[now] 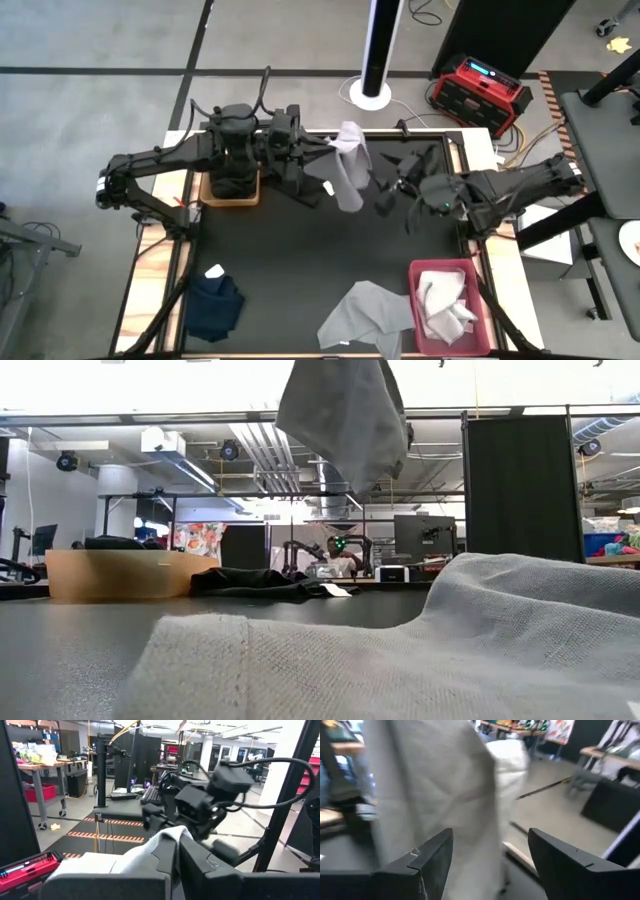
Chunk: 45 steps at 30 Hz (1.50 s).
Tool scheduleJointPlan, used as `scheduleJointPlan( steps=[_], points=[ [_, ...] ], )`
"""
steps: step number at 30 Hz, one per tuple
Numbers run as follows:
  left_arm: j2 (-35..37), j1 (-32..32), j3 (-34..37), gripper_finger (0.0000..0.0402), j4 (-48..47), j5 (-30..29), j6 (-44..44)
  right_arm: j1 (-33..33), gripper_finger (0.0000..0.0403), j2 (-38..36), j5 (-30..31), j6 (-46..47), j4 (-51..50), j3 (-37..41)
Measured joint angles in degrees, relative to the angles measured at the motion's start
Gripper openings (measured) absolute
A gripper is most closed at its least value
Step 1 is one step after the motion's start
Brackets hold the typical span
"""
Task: Sort towels by color in basket
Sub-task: Put the top gray towel into the pink bin
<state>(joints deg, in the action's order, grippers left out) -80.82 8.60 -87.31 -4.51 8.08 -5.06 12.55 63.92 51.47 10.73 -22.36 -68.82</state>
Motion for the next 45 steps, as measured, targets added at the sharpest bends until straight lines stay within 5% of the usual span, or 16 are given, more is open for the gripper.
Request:
scheduleJointPlan(
  steps=[7,16,19,23,25,37,45],
  points=[
    [-0.2,0.0,0.0,0.0,0.3,0.0,0.5,-3.2,0.0233,2.2,-9.0,-7.6,8.4,1.8],
    [-0.3,-0.5,0.0,0.0,0.6,0.7,0.4,-6.7,0.0209,8.8,-7.8,-8.8,14.1,1.8],
    [-0.3,-0.6,0.0,0.0,0.5,2.3,0.1,-8.8,0.0162,10.0,-8.0,-9.3,14.5,1.4],
    [-0.3,-0.7,0.0,0.0,-0.2,4.0,0.0,-10.5,0.0034,9.7,-8.0,-11.4,14.2,0.6],
    [-0.2,-0.7,0.0,0.0,-0.7,4.1,0.0,-10.6,0.0016,9.0,-8.4,-11.8,14.0,0.6],
    [2.0,-0.7,0.0,0.0,-18.4,1.4,4.5,-3.4,0.0008,-6.4,-11.6,-3.3,1.3,2.9],
    [3.4,-0.7,0.0,0.0,-33.6,-6.7,7.5,4.8,0.0008,-18.9,-14.7,-0.2,5.4,9.0]
  ],
)
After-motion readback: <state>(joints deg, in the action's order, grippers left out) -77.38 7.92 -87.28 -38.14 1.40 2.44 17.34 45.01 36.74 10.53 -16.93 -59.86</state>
